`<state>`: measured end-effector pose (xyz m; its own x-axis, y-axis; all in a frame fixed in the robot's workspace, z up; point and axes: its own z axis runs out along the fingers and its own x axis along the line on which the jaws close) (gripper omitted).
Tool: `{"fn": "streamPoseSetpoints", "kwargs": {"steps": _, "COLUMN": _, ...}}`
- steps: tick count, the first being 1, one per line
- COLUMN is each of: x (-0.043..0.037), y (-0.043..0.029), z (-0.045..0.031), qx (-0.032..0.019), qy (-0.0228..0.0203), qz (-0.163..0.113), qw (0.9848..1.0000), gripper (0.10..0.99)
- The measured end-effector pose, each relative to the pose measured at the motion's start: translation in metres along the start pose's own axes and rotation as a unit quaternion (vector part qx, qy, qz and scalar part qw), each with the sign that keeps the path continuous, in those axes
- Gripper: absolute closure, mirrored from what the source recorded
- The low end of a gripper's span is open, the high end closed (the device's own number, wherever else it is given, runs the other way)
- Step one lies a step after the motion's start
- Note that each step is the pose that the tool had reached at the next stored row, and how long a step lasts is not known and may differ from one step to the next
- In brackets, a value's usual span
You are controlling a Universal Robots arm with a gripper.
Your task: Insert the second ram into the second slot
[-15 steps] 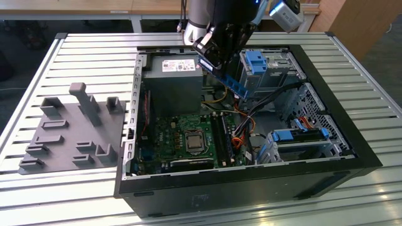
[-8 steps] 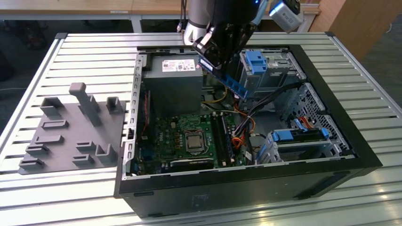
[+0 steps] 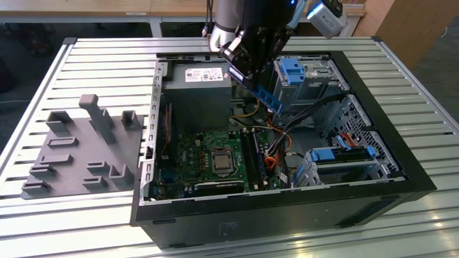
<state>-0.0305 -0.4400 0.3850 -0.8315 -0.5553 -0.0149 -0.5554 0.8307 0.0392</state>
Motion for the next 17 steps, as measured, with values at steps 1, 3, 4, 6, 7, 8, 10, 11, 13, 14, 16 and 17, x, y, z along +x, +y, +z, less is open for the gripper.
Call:
{"fn": "streamPoseSetpoints", "kwargs": {"steps": 1, "x": 0.0, "y": 0.0, "z": 0.0, "qx": 0.0001, "qy": -0.0001, "qz": 0.002, "qw": 1.0, "gripper": 0.949}}
{"fn": "streamPoseSetpoints", "kwargs": {"steps": 3, "x": 0.0, "y": 0.0, "z": 0.0, "qx": 0.0001, "qy": -0.0002, "qz": 0.006, "qw": 1.0, "gripper": 0.949}}
{"fn": "streamPoseSetpoints", "kwargs": {"steps": 4, "x": 0.0, "y": 0.0, "z": 0.0001, "qx": 0.0001, "qy": -0.0003, "qz": 0.008, "qw": 1.0, "gripper": 0.949}}
{"fn": "streamPoseSetpoints", "kwargs": {"steps": 6, "x": 0.0, "y": 0.0, "z": 0.0001, "qx": 0.0002, "qy": -0.0005, "qz": 0.012, "qw": 0.9999, "gripper": 0.949}}
{"fn": "streamPoseSetpoints", "kwargs": {"steps": 7, "x": 0.0, "y": 0.0, "z": 0.0001, "qx": 0.0002, "qy": -0.0006, "qz": 0.015, "qw": 0.9999, "gripper": 0.949}}
{"fn": "streamPoseSetpoints", "kwargs": {"steps": 8, "x": 0.0, "y": 0.0, "z": 0.0001, "qx": 0.0003, "qy": -0.0006, "qz": 0.017, "qw": 0.9999, "gripper": 0.949}}
{"fn": "streamPoseSetpoints", "kwargs": {"steps": 10, "x": 0.0, "y": 0.0, "z": 0.0002, "qx": 0.0003, "qy": -0.0008, "qz": 0.021, "qw": 0.9998, "gripper": 0.949}}
{"fn": "streamPoseSetpoints", "kwargs": {"steps": 11, "x": 0.0, "y": 0.0, "z": 0.0002, "qx": 0.0004, "qy": -0.0009, "qz": 0.024, "qw": 0.9997, "gripper": 0.949}}
{"fn": "streamPoseSetpoints", "kwargs": {"steps": 13, "x": 0.0, "y": 0.0, "z": 0.0003, "qx": 0.0004, "qy": -0.0011, "qz": 0.028, "qw": 0.9996, "gripper": 0.949}}
{"fn": "streamPoseSetpoints", "kwargs": {"steps": 14, "x": 0.0, "y": 0.0, "z": 0.0003, "qx": 0.0005, "qy": -0.0012, "qz": 0.031, "qw": 0.9995, "gripper": 0.949}}
{"fn": "streamPoseSetpoints", "kwargs": {"steps": 16, "x": 0.0, "y": 0.0, "z": 0.0004, "qx": 0.0005, "qy": -0.0014, "qz": 0.036, "qw": 0.9994, "gripper": 0.949}}
{"fn": "streamPoseSetpoints", "kwargs": {"steps": 17, "x": 0.0, "y": 0.0, "z": 0.0004, "qx": 0.0006, "qy": -0.0015, "qz": 0.038, "qw": 0.9993, "gripper": 0.949}}
